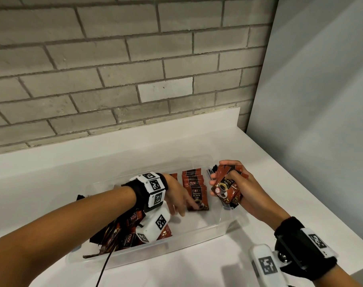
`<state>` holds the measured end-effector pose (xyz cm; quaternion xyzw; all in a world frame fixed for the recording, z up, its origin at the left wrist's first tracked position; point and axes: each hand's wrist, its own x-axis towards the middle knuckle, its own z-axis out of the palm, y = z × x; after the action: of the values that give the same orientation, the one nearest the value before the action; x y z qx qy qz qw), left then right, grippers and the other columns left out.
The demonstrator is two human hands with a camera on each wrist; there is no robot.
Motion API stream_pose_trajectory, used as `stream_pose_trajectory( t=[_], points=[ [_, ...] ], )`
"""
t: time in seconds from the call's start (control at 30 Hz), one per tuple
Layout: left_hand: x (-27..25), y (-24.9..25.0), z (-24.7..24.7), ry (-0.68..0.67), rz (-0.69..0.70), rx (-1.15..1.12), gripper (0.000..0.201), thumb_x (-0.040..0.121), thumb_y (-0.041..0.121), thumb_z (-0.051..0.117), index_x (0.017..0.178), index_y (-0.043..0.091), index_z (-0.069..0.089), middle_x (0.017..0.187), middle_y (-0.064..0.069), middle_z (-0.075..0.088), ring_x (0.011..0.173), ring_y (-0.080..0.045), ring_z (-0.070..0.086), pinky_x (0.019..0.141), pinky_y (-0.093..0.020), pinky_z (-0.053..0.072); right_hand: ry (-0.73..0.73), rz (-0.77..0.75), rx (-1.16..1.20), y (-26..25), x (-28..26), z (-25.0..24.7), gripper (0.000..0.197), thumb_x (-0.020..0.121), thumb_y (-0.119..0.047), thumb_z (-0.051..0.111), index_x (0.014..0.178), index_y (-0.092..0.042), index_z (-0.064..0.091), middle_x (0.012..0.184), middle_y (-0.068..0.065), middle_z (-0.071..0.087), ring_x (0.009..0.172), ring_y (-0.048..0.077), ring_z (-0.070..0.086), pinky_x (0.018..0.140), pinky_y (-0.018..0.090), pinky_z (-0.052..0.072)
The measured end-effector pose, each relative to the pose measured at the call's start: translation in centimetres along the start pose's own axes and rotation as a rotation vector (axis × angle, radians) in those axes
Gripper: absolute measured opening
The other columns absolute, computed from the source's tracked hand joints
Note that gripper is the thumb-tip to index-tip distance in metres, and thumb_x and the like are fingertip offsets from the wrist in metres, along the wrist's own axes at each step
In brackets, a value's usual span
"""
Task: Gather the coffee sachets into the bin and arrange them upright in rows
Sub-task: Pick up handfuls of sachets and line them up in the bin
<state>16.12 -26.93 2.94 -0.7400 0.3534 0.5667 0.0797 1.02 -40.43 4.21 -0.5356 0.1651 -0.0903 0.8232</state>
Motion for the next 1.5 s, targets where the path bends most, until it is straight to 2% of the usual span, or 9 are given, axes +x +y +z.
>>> stream_pose_trajectory(
  t=[0.2, 0.37, 0.57, 0.73, 0.83, 0.93, 1.13, 1.4, 1.5],
  points=[
    [-0.2, 0.2, 0.1, 0.078, -0.003, -0.042, 0.072, 0.097, 0.003, 0.049, 0.152, 0.031, 0.012, 0.158, -0.015, 0.017, 0.134, -0.033, 0.040, 0.104, -0.035, 0.042, -0.004, 0.004, 0.001, 0.0, 0.1, 0.0, 0.033, 0.096, 0.002, 0.038, 0.125, -0.009, 0.049, 0.099, 0.023, 0.064, 0.093, 0.037, 0.063, 0.082, 0.055, 0.054],
    [-0.2, 0.3, 0.3, 0.054, 0.025, -0.048, 0.070, 0.096, -0.001, 0.049, 0.152, 0.028, 0.018, 0.157, -0.013, 0.016, 0.132, -0.033, 0.042, 0.103, -0.036, 0.043, -0.004, 0.001, 0.010, -0.1, 0.0, 0.1, 0.032, 0.097, 0.003, 0.037, 0.124, -0.008, 0.049, 0.097, 0.024, 0.064, 0.090, 0.035, 0.063, 0.081, 0.053, 0.054],
    [-0.3, -0.1, 0.4, 0.074, 0.074, -0.104, 0.073, 0.094, -0.006, 0.048, 0.152, 0.028, 0.018, 0.156, -0.014, 0.021, 0.114, -0.020, 0.044, 0.091, -0.031, 0.047, -0.011, 0.007, 0.034, 0.0, -0.1, 0.1, 0.033, 0.096, 0.004, 0.037, 0.124, -0.008, 0.049, 0.098, 0.024, 0.062, 0.089, 0.035, 0.062, 0.084, 0.055, 0.052],
    [-0.6, -0.5, 0.5, 0.077, 0.098, -0.168, 0.072, 0.094, -0.004, 0.051, 0.149, 0.033, 0.026, 0.137, -0.008, 0.036, 0.123, -0.023, 0.044, 0.093, -0.030, 0.048, -0.013, 0.001, 0.024, -0.1, -0.1, 0.1, 0.033, 0.096, 0.005, 0.037, 0.124, -0.008, 0.049, 0.095, 0.023, 0.062, 0.089, 0.035, 0.061, 0.082, 0.053, 0.054],
    [-0.9, -0.3, 0.6, 0.089, 0.117, -0.192, 0.072, 0.094, -0.004, 0.050, 0.150, 0.034, 0.024, 0.153, -0.014, 0.025, 0.117, -0.020, 0.044, 0.099, -0.033, 0.044, -0.005, 0.001, 0.003, -0.1, 0.0, 0.1, 0.032, 0.096, 0.004, 0.037, 0.124, -0.008, 0.049, 0.095, 0.023, 0.063, 0.090, 0.036, 0.062, 0.085, 0.055, 0.052],
    [-1.1, 0.1, 0.8, 0.094, 0.132, -0.187, 0.074, 0.095, -0.004, 0.049, 0.152, 0.032, 0.018, 0.158, -0.012, 0.013, 0.118, -0.021, 0.046, 0.090, -0.027, 0.047, 0.009, -0.003, -0.017, 0.0, 0.1, 0.1, 0.032, 0.096, 0.003, 0.038, 0.124, -0.008, 0.049, 0.097, 0.023, 0.064, 0.092, 0.036, 0.064, 0.086, 0.056, 0.051],
    [-1.3, 0.5, 0.7, 0.093, 0.139, -0.223, 0.075, 0.096, -0.003, 0.048, 0.153, 0.031, 0.014, 0.155, -0.017, 0.022, 0.134, -0.030, 0.040, 0.098, -0.030, 0.042, 0.001, -0.008, -0.023, 0.0, 0.0, 0.0, 0.032, 0.096, 0.003, 0.038, 0.124, -0.008, 0.049, 0.098, 0.023, 0.064, 0.091, 0.035, 0.064, 0.085, 0.054, 0.053],
    [-2.3, 0.4, 0.7, 0.124, 0.190, -0.218, 0.077, 0.095, -0.003, 0.050, 0.152, 0.033, 0.014, 0.155, -0.017, 0.021, 0.112, -0.018, 0.048, 0.083, -0.021, 0.049, 0.004, -0.007, -0.023, 0.2, 0.3, -0.1, 0.032, 0.097, 0.003, 0.038, 0.123, -0.009, 0.049, 0.095, 0.021, 0.066, 0.090, 0.035, 0.065, 0.084, 0.054, 0.053],
    [-3.3, 0.0, 0.4, 0.153, 0.197, -0.210, 0.068, 0.096, 0.000, 0.051, 0.150, 0.031, 0.025, 0.151, -0.015, 0.028, 0.111, -0.018, 0.051, 0.095, -0.026, 0.047, -0.030, 0.028, -0.001, 0.2, 0.4, -0.4, 0.033, 0.096, 0.002, 0.038, 0.122, -0.013, 0.050, 0.104, 0.023, 0.065, 0.095, 0.035, 0.065, 0.092, 0.059, 0.049]
  ],
)
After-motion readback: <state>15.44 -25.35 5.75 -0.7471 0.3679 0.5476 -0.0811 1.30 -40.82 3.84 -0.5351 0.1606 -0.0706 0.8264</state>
